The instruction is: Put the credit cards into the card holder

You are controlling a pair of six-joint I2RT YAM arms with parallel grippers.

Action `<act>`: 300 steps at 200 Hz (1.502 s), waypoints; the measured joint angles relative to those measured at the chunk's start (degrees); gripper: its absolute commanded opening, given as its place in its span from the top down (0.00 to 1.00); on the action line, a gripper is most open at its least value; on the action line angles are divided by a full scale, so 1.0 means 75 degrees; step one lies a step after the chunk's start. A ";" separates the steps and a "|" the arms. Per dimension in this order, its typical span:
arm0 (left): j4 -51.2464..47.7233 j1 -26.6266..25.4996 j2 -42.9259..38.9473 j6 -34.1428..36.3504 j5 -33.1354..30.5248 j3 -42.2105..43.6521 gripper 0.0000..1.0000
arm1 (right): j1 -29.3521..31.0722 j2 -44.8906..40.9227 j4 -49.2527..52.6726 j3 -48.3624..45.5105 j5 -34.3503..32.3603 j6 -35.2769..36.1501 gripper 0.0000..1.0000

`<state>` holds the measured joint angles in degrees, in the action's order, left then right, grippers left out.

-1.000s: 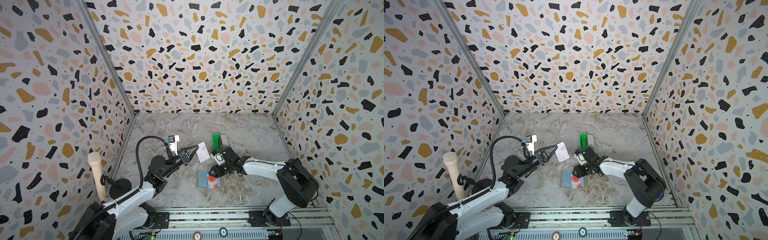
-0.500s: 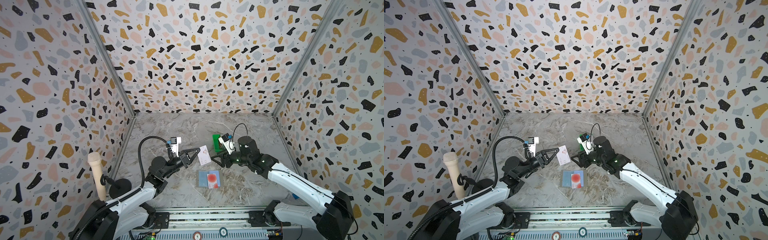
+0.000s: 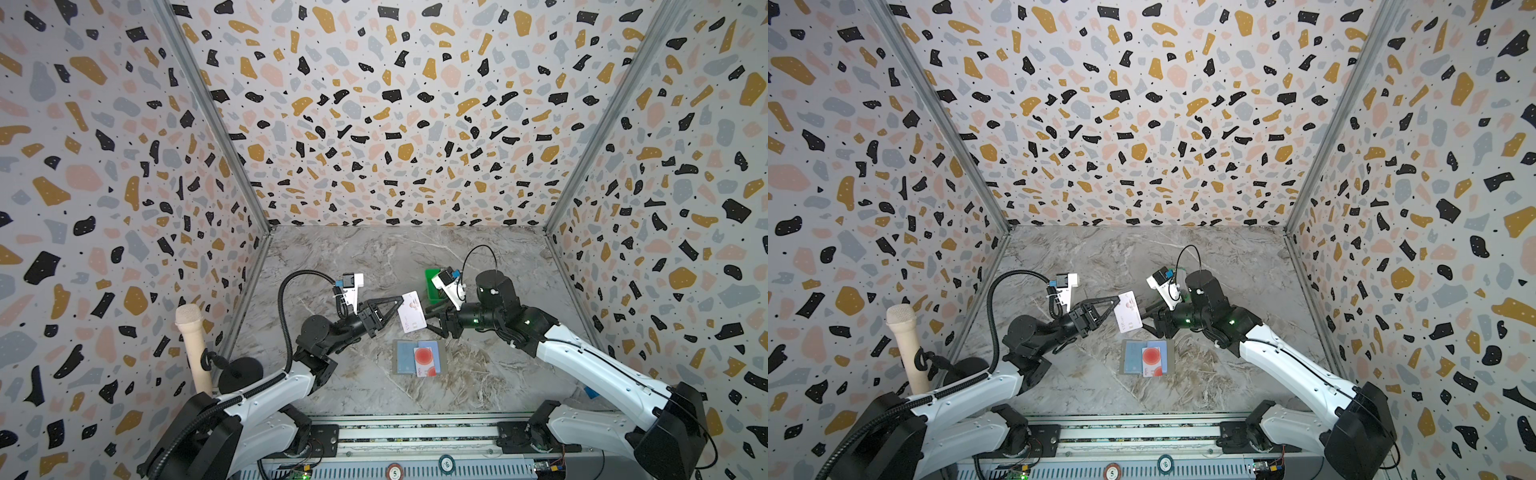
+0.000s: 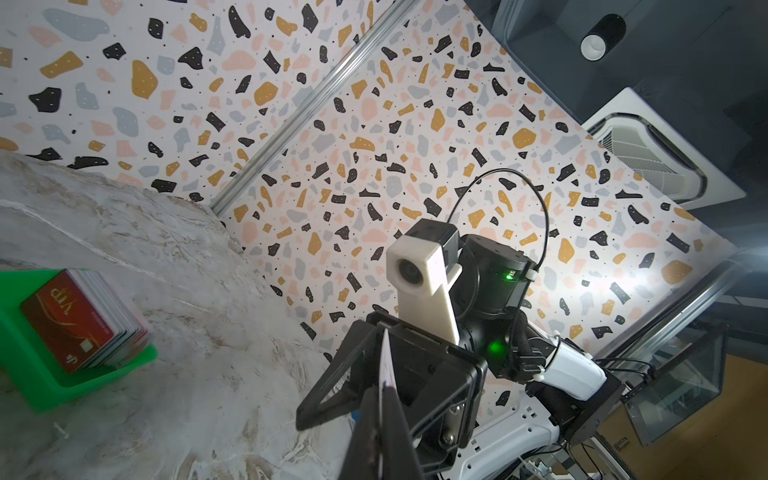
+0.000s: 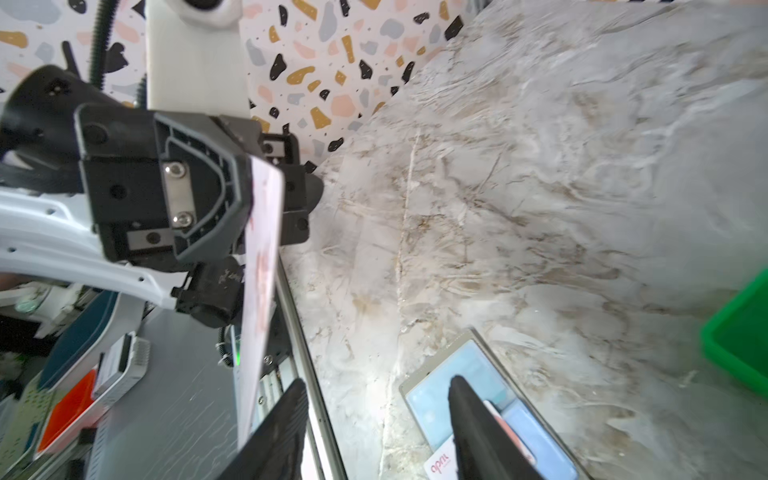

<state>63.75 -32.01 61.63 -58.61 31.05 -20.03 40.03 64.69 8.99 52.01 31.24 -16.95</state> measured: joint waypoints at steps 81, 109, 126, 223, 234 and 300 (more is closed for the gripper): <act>-0.0087 -0.0006 0.0117 0.0064 0.0131 0.0000 1.00 | 0.0108 -0.0067 -0.0525 0.0350 0.0941 -0.0201 0.43; 0.0090 -0.0041 0.0175 -0.0020 0.0204 0.0000 1.00 | 0.0189 0.0254 -0.0434 0.0350 0.0976 -0.0181 0.49; 0.0189 -0.0064 0.0189 -0.0061 0.0227 0.0000 1.00 | 0.0189 0.0300 -0.0428 0.0350 0.0982 -0.0207 0.53; -0.1142 -0.0085 -0.0219 0.0361 -0.0536 0.0000 0.61 | -0.1364 0.1241 0.0221 0.0915 -0.0478 -0.0522 1.00; -0.1571 -0.0085 -0.0571 0.0606 -0.0705 -0.0003 0.61 | -0.1743 0.1810 0.0460 0.1253 -0.1099 -0.0440 1.00; -0.2669 -0.0085 -0.1276 0.1218 -0.1102 0.0140 0.60 | -0.1988 0.5321 0.1358 0.3483 -0.3013 0.0058 1.00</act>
<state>43.72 -32.64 52.05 -49.47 22.79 -18.98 25.12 104.60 19.18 78.13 8.64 -16.51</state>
